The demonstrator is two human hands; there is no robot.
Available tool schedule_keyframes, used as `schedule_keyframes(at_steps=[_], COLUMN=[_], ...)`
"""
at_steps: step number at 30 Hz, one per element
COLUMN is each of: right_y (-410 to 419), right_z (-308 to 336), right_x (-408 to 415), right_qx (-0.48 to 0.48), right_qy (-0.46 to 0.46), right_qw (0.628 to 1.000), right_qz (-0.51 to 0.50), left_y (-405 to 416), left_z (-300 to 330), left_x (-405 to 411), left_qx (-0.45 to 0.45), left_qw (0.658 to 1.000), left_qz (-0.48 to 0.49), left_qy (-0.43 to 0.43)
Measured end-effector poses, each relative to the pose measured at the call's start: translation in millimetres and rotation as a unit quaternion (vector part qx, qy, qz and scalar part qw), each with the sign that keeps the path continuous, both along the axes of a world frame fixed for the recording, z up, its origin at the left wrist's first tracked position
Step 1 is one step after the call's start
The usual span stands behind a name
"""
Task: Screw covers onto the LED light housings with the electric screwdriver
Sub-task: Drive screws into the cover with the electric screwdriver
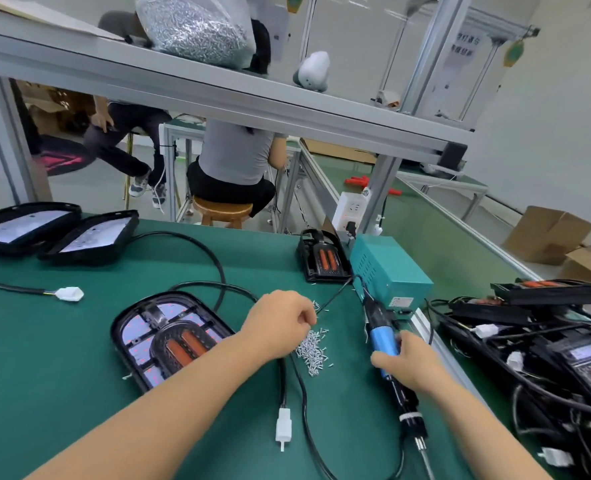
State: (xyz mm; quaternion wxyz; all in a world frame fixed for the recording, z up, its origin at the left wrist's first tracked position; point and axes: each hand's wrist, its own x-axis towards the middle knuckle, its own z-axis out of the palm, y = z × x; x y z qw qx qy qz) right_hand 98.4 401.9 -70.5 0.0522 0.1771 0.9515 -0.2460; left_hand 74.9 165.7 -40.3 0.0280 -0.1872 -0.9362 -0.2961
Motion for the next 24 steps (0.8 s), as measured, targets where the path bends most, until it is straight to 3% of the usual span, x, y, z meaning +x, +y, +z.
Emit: schedule_keyframes(at_steps=[2,4,8,10,12,19,22,24], right_y=[6.8,9.8,5.0,-1.1,-6.7,-26.0,-29.7,-31.8], right_z=[0.8,4.8,18.0,26.8,32.6,44.0,44.7,43.3], right_x=[2.0,5.4,9.2,9.7,10.5,12.4,11.6,12.7], right_qx=[-0.141,-0.288,-0.562,-0.653,-0.692,-0.728,-0.741,-0.731], right_qy=[0.029,0.034,0.028,0.040,0.048,0.082,0.096,0.104], right_qw=[0.989,0.955,0.824,0.755,0.720,0.679,0.665,0.674], right_qz=[-0.030,-0.064,-0.071,-0.045,-0.028,0.034,0.016,0.007], left_y=[13.3,22.1,34.4,38.6,41.2,47.7,45.8,43.1], left_z=[-7.2,-13.8,-18.9,-14.7,-8.4,2.6,4.2,4.0], left_x=[0.1,2.2,9.0,11.1,12.2,17.2,12.8,8.4], left_qx=[-0.025,-0.028,0.121,0.205,0.264,0.297,0.144,0.013], left_qw=[0.999,0.998,0.987,0.970,0.952,0.932,0.984,0.998], left_qz=[-0.022,-0.039,-0.039,-0.043,-0.050,-0.085,-0.067,-0.057], left_qy=[-0.017,-0.034,-0.094,-0.123,-0.149,-0.191,-0.079,-0.028])
